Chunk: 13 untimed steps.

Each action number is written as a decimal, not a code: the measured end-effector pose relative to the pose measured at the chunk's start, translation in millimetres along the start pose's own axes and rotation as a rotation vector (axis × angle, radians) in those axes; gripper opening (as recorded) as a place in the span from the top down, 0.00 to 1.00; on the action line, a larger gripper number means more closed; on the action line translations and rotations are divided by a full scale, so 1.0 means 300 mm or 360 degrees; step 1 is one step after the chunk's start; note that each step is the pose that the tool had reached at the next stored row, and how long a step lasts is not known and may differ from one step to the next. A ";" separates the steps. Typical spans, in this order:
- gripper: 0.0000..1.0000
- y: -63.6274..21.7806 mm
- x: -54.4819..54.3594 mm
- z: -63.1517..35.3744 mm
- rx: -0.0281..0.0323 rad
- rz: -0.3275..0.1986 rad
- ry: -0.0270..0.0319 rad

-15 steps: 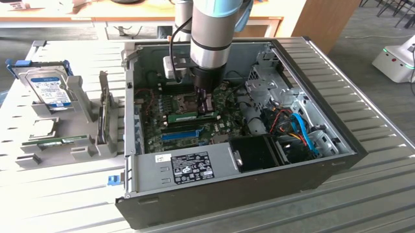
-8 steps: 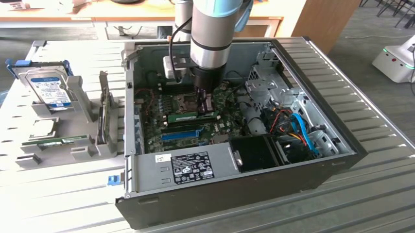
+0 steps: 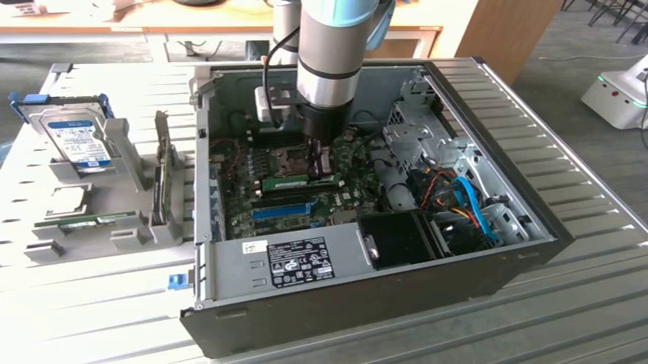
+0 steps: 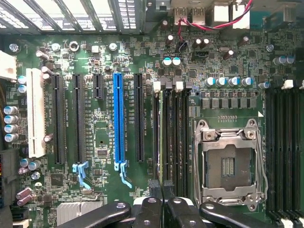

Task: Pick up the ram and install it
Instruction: 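Insert the ram into the slot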

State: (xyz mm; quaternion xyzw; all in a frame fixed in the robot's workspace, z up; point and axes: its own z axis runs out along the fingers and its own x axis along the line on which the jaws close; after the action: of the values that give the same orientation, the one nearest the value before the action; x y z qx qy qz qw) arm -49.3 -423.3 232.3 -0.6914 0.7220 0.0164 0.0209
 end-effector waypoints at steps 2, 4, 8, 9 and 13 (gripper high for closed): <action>0.88 0.001 0.000 0.003 0.00000 0.0000 -0.00001; 0.88 0.001 0.000 0.003 -0.00002 0.0000 0.00004; 0.88 0.001 0.000 0.003 0.00000 0.0000 -0.00001; 0.88 0.001 0.000 0.001 0.00000 -0.0001 -0.00001; 0.88 0.001 0.000 -0.008 -0.00001 -0.0002 -0.00001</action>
State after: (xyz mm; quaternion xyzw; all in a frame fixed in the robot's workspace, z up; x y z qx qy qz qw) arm -49.4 -423.2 234.7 -0.6917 0.7217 0.0164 0.0209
